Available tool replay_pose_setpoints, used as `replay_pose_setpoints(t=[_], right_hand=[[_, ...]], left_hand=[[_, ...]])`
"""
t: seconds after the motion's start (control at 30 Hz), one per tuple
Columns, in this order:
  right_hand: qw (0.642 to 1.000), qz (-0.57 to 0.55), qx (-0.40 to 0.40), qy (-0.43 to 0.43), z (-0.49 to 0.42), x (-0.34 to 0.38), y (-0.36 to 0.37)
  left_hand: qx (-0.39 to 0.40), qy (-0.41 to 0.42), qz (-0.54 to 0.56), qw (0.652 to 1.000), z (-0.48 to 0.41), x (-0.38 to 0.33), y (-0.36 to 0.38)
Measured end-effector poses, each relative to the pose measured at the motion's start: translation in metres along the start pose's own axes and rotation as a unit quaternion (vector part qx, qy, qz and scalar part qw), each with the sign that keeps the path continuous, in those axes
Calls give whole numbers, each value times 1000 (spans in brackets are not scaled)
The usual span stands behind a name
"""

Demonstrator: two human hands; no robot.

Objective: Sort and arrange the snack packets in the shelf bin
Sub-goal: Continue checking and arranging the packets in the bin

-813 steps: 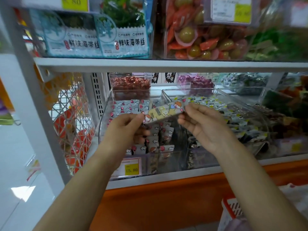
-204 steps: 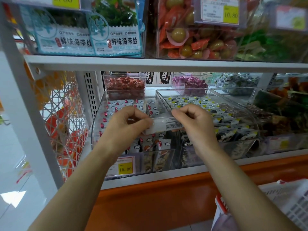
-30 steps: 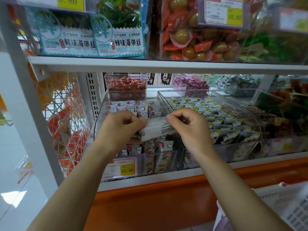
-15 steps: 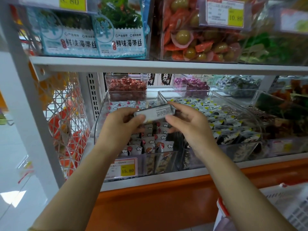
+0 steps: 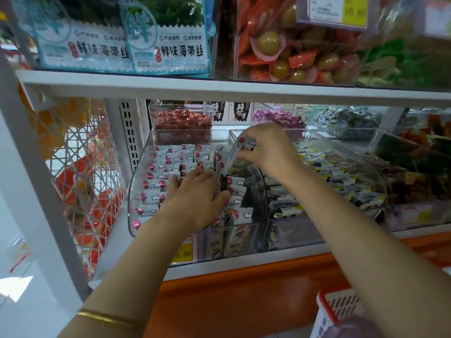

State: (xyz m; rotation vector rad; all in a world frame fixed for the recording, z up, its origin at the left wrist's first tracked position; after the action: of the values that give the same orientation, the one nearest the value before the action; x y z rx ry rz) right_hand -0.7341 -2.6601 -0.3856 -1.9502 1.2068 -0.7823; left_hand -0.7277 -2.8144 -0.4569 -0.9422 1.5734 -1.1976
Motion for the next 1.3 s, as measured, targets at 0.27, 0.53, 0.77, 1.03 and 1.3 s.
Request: replay_pose_setpoints(t=[0.27,0.53,0.77,1.03,1.3], right_hand=[[957,127,240,-98,-23,6,26],[908,155,379,-93,-36,2,49],[971,86,214,-67,-57,-3,47],[949,185,242,-84,-58,-1,70],[1000,16,27,-1,-27,-3,8]], left_hand=[[-6,10,6,1000,0,0,0],[13,7,28,999,0,4,-5],[8,-2,55,998,1,8,-11],[-16,-7,61,998,5,10,-18],[-116,-29,197,973,13,14,-32]])
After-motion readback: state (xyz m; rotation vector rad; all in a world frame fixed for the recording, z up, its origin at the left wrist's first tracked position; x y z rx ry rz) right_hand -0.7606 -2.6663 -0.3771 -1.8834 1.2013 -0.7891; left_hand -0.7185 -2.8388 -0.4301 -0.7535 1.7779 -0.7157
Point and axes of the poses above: each hand's wrist, its own z-axis away from the middle knuckle, its own y-axis out of the palm, x = y × z, the point moved 3 cm from there along -z, towards the middle knuckle, and after that the axes turned 9 degrees about -y, right-handed, at the moved point
